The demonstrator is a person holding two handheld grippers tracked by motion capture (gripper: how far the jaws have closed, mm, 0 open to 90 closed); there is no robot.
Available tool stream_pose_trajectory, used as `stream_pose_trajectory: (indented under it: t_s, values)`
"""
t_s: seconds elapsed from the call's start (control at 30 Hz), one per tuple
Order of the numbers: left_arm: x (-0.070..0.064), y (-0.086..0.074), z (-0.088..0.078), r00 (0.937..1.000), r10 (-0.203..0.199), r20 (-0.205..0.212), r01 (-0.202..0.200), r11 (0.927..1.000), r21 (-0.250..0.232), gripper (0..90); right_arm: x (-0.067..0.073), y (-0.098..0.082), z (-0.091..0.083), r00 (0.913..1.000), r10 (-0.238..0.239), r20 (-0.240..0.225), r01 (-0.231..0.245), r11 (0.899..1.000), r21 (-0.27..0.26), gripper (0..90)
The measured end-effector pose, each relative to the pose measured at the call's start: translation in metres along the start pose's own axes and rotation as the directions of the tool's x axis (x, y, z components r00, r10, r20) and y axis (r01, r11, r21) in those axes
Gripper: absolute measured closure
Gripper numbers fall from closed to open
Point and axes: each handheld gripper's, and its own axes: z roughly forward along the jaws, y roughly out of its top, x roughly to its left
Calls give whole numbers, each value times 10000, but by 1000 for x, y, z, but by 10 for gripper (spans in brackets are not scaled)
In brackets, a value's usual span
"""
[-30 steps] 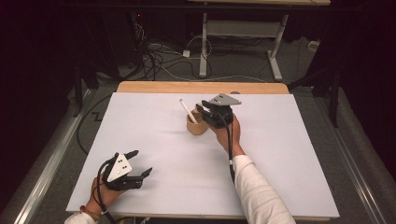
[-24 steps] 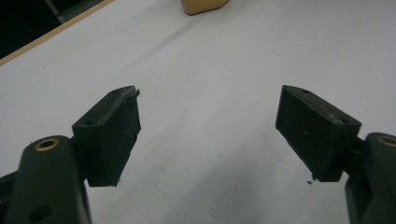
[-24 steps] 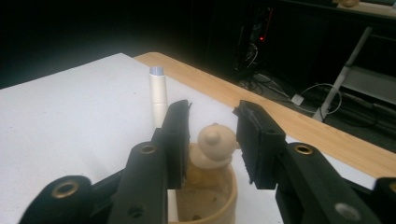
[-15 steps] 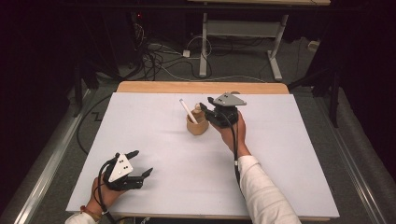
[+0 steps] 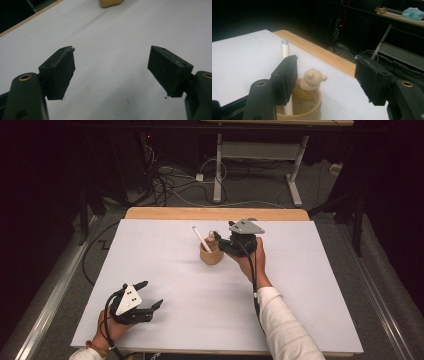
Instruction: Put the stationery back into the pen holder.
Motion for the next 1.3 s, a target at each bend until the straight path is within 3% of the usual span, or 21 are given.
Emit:
stream_pose_trajectory:
  t_s: [0.2,0.4,0.93,1.3]
  values:
    - [0,0,0,10000,23,5,-23,10000,21,211,2,2,-1,9984,-325,468,325,9995,-10,256]
    - [0,0,0,10000,25,-4,-25,10000,22,211,3,2,-2,9984,-172,543,179,9998,-119,201]
    - [-1,-1,1,9999,113,47,-114,9998,134,211,-2,4,-18,9964,-377,761,388,9992,-121,217]
    - [-2,-1,1,9998,181,60,-182,9997,178,211,-2,4,-28,9960,-587,673,595,9982,-100,218]
